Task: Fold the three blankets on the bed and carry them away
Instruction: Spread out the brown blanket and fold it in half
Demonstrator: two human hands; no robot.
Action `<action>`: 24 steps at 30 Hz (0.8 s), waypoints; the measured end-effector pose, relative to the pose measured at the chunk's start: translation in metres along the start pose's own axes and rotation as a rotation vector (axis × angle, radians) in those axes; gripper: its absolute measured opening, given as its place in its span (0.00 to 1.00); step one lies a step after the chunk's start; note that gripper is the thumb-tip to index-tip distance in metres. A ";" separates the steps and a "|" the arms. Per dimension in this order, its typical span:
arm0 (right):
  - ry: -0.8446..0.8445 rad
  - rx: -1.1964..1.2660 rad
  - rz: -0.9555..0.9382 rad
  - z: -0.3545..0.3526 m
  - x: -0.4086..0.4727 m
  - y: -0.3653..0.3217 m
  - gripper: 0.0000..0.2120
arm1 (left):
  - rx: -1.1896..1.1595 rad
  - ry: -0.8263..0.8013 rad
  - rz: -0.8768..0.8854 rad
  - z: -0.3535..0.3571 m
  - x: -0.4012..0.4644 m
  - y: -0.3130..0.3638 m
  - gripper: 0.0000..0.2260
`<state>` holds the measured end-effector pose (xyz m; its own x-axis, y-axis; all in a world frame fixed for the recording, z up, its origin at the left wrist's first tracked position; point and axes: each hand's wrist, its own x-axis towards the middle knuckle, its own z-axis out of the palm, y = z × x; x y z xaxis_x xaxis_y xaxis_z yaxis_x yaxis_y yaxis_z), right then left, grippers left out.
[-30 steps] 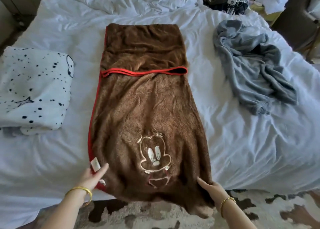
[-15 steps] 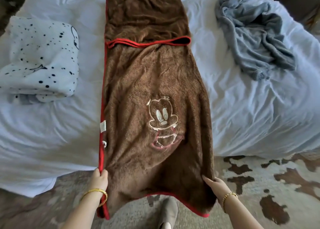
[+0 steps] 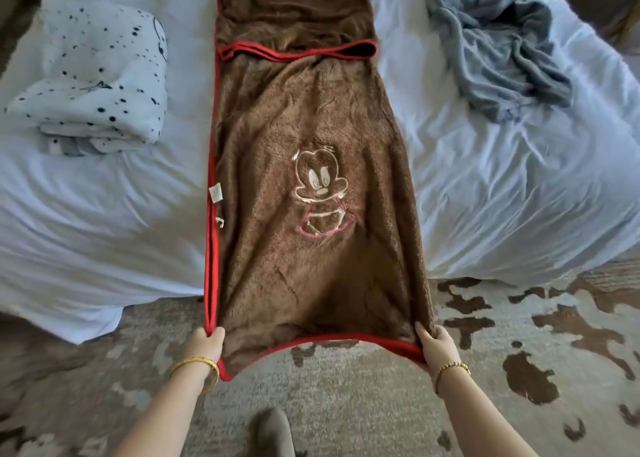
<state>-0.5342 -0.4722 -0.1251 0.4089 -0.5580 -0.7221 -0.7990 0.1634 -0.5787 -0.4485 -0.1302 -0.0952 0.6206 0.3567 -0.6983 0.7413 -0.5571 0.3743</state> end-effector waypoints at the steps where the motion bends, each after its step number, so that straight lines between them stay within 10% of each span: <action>1: 0.003 0.008 0.011 -0.004 -0.004 0.001 0.13 | -0.023 0.035 -0.001 0.001 -0.005 -0.004 0.10; 13: 0.014 0.229 -0.060 -0.062 -0.077 -0.059 0.06 | -0.456 0.321 -0.033 -0.017 -0.093 0.047 0.17; 18: 0.106 0.440 -0.065 -0.080 -0.102 -0.133 0.20 | -0.790 0.440 0.010 -0.061 -0.121 0.105 0.21; 24: 0.020 0.648 -0.116 -0.069 -0.103 -0.244 0.19 | -1.127 0.296 0.031 -0.113 -0.101 0.186 0.15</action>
<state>-0.4120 -0.5109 0.1167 0.4632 -0.6154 -0.6378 -0.3202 0.5549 -0.7678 -0.3448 -0.1847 0.1140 0.5679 0.5986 -0.5650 0.4396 0.3597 0.8230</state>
